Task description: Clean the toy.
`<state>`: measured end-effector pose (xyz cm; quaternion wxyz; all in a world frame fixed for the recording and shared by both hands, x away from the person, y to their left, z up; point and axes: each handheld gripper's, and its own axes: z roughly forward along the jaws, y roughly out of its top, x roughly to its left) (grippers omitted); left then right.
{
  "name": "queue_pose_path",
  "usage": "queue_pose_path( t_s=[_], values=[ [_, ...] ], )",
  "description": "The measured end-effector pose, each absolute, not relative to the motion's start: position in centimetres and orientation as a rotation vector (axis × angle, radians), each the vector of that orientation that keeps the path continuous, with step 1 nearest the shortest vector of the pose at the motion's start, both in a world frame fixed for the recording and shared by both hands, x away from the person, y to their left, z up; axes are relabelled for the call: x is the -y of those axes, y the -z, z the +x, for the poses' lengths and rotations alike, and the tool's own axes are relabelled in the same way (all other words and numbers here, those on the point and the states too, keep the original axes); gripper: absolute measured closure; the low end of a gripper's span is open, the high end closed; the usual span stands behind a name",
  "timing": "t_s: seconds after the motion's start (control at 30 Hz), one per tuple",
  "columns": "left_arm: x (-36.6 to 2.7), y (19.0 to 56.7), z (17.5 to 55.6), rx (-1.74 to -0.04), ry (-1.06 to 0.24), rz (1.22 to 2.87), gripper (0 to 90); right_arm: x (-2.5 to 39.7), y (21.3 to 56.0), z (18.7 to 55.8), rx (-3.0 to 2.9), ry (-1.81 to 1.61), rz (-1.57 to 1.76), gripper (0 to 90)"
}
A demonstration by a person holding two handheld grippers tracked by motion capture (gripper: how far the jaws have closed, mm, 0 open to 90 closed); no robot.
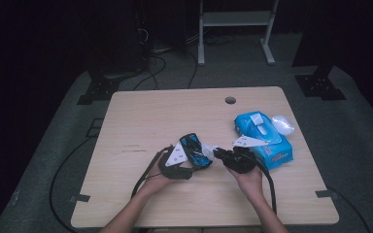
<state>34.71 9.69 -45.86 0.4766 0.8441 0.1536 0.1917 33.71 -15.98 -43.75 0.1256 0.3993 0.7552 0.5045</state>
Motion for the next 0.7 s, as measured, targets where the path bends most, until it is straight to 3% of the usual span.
queue_pose_path(
  t_s=[0.7],
  values=[
    [-11.3,44.9,35.0,-0.442,-0.445,2.015,30.6,18.7,43.9,32.7,-2.23,-1.426,1.136,81.4]
  ],
)
